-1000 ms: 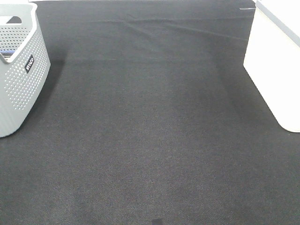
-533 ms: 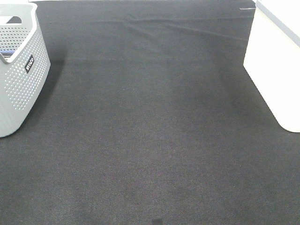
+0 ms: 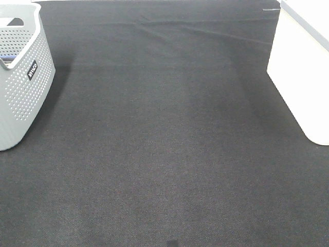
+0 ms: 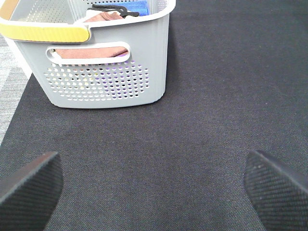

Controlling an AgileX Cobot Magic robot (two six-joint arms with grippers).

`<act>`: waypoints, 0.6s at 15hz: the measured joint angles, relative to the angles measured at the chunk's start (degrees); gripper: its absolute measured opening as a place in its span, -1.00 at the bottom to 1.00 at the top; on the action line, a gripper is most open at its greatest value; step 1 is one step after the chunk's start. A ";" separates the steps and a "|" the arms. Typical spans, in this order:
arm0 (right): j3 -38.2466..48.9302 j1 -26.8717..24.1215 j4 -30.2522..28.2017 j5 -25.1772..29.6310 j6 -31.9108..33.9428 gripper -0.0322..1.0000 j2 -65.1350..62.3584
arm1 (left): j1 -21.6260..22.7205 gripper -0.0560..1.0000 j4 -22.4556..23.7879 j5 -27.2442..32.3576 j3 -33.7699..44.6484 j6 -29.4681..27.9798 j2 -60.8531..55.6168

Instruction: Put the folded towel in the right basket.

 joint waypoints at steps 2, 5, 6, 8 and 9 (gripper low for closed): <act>0.00 0.00 -0.11 0.00 0.00 0.40 0.00 | 0.00 0.95 0.00 0.00 0.00 0.00 0.00; 0.00 0.00 -0.17 0.00 0.06 0.40 0.00 | 0.00 0.95 0.00 0.00 0.00 0.00 0.00; 0.00 0.00 -0.17 0.00 0.06 0.40 0.00 | 0.00 0.95 0.00 0.00 0.00 0.00 0.00; 0.00 0.00 -0.17 0.00 0.06 0.40 0.00 | 0.00 0.95 0.00 0.00 0.00 0.00 0.00; 0.00 0.00 -0.17 0.00 0.06 0.40 0.00 | 0.00 0.95 0.00 0.00 0.00 0.00 0.00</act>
